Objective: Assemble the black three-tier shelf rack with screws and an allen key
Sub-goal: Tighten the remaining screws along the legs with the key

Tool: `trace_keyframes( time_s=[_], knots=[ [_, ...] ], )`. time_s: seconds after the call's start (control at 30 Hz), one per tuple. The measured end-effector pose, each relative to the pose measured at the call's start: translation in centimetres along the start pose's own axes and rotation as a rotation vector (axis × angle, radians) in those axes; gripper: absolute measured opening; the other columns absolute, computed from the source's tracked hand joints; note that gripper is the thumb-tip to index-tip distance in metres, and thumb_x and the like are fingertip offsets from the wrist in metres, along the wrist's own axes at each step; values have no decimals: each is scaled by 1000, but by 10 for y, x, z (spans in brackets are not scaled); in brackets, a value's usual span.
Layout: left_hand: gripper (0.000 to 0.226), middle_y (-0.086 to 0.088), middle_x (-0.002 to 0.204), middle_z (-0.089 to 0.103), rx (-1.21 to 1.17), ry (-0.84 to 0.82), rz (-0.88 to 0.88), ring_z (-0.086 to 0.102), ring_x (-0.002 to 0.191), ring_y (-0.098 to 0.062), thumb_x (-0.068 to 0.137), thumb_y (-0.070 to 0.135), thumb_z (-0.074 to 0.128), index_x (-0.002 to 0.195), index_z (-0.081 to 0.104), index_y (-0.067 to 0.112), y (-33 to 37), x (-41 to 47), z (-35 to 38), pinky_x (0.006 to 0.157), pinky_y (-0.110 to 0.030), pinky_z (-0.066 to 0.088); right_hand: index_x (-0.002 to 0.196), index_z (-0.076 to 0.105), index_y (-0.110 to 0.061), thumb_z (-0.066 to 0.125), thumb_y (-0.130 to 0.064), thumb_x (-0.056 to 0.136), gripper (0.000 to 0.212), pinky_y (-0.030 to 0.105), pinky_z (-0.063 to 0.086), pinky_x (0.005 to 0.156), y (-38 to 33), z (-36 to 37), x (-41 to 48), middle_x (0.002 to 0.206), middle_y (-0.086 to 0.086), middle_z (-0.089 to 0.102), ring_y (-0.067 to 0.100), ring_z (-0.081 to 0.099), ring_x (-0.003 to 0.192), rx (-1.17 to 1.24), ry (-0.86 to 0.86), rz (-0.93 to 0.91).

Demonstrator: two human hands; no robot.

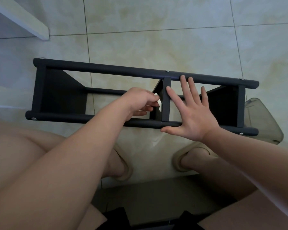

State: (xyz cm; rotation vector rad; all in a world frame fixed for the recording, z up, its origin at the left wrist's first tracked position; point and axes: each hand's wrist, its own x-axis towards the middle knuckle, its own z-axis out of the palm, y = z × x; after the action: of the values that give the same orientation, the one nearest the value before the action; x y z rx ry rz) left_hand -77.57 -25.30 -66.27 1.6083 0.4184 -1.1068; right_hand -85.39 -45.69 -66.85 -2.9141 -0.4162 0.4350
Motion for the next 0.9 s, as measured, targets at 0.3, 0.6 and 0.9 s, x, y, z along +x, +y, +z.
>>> trace_keyframes(
  time_s=[0.3, 0.6, 0.9],
  knots=[
    [4, 10, 75, 75, 10, 80, 109, 66, 77, -12, 93, 27, 67, 89, 69, 27, 1, -1, 7, 77, -31, 49, 163, 1, -32, 33, -97, 72, 116, 68, 3, 120, 0, -1, 0, 169, 13, -15, 35, -15, 156, -15, -1, 6],
    [8, 10, 73, 75, 37, 64, 98, 66, 76, -12, 95, 27, 63, 89, 67, 25, 1, -2, 8, 79, -32, 48, 162, 2, -33, 34, -97, 72, 116, 68, 7, 120, 0, 0, 0, 169, 13, -14, 35, -14, 156, -1, 18, -1],
    [8, 10, 75, 75, 52, 67, 111, 66, 77, -12, 95, 27, 64, 88, 67, 25, 0, -2, 9, 79, -32, 48, 163, 2, -32, 34, -97, 72, 115, 68, 6, 120, -1, 0, -1, 169, 14, -13, 35, -13, 156, -13, 17, -2]
  ],
)
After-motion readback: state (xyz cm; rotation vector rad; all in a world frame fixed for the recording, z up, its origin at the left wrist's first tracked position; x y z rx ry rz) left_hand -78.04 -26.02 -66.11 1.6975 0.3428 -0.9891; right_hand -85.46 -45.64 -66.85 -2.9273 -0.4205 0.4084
